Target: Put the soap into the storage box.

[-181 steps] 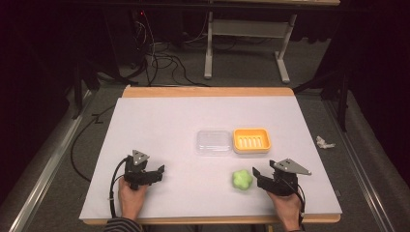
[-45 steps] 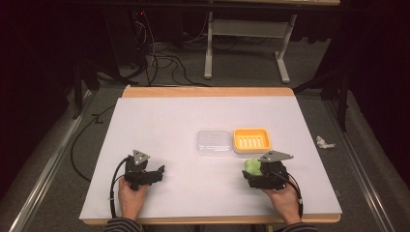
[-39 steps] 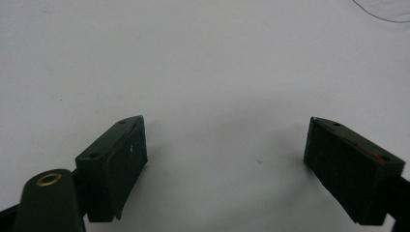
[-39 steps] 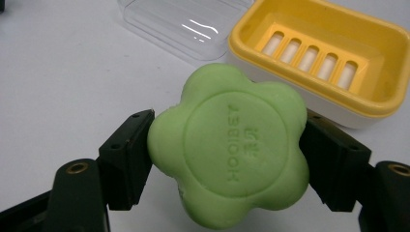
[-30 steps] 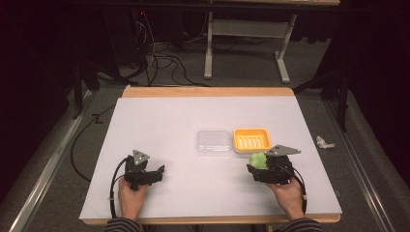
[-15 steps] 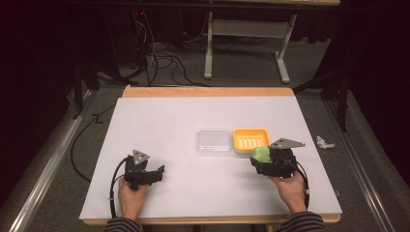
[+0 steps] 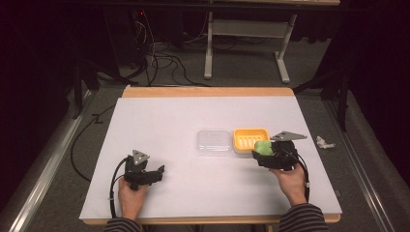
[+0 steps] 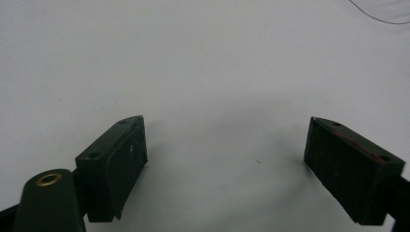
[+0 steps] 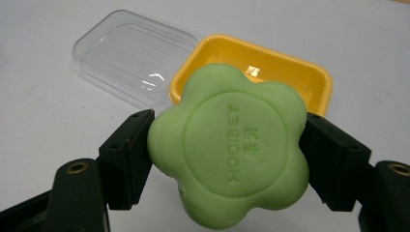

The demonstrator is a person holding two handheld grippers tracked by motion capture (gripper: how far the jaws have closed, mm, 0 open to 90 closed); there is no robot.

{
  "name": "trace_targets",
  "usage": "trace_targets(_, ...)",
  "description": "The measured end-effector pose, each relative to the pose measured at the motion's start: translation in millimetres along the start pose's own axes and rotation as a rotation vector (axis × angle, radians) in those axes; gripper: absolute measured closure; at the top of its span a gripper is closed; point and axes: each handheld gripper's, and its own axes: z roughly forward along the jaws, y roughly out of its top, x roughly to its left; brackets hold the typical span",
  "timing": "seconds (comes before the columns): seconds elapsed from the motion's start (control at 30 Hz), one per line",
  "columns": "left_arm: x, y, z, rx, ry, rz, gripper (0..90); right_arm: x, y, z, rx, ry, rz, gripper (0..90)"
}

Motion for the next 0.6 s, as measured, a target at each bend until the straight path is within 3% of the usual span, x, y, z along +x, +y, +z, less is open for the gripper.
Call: trace_targets(0.6,0.0,0.0,0.3,0.0,-0.003,-0.003,15.9,-12.4,16.6,11.6,0.008,-0.026,0.034,27.2)
